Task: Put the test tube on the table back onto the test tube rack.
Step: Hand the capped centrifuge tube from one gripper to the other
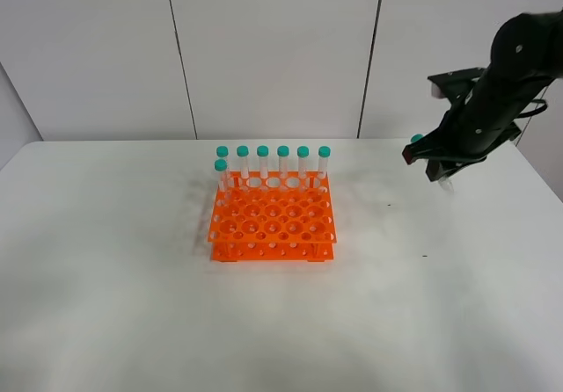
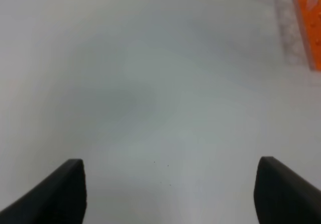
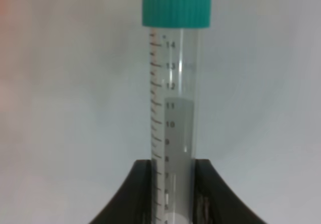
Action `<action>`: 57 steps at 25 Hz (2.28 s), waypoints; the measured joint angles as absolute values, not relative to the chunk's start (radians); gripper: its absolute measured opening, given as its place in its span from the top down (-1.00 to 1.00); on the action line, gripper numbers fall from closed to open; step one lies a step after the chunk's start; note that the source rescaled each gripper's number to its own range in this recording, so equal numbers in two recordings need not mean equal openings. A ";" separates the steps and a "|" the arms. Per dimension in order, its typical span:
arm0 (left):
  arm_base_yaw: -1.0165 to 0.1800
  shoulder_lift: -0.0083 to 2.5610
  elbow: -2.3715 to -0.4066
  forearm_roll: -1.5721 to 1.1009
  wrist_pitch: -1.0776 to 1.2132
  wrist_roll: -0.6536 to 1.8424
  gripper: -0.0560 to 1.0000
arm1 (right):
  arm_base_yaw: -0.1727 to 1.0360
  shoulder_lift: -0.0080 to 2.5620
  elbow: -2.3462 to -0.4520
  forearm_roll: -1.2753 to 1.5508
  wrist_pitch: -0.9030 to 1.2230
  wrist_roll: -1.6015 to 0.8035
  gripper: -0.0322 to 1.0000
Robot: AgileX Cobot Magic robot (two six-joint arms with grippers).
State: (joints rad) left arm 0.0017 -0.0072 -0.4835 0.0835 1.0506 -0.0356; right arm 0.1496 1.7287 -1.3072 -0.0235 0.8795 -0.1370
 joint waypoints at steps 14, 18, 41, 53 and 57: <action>0.002 -0.007 -0.484 0.084 1.051 -0.036 -0.99 | 0.150 1.140 -0.932 0.234 0.892 -0.306 0.91; 0.002 -0.007 -0.484 0.084 1.051 -0.036 -0.99 | 0.150 1.082 -0.879 0.378 0.844 -0.454 0.91; 0.002 -0.007 -0.484 0.084 1.051 -0.036 -0.99 | 0.560 1.443 -0.778 0.778 0.508 -0.984 0.91; 0.002 -0.007 -0.484 0.084 1.051 -0.036 -0.99 | 0.560 1.502 -0.892 0.935 0.578 -1.201 0.91; 0.002 -0.007 -0.484 0.084 1.051 -0.036 -0.99 | 0.560 1.503 -0.892 0.955 0.565 -1.207 0.91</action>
State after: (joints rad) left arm 0.0017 -0.0072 -0.4835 0.0835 1.0506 -0.0356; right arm 0.5599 1.5028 -0.8924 0.9554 0.5652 -1.2067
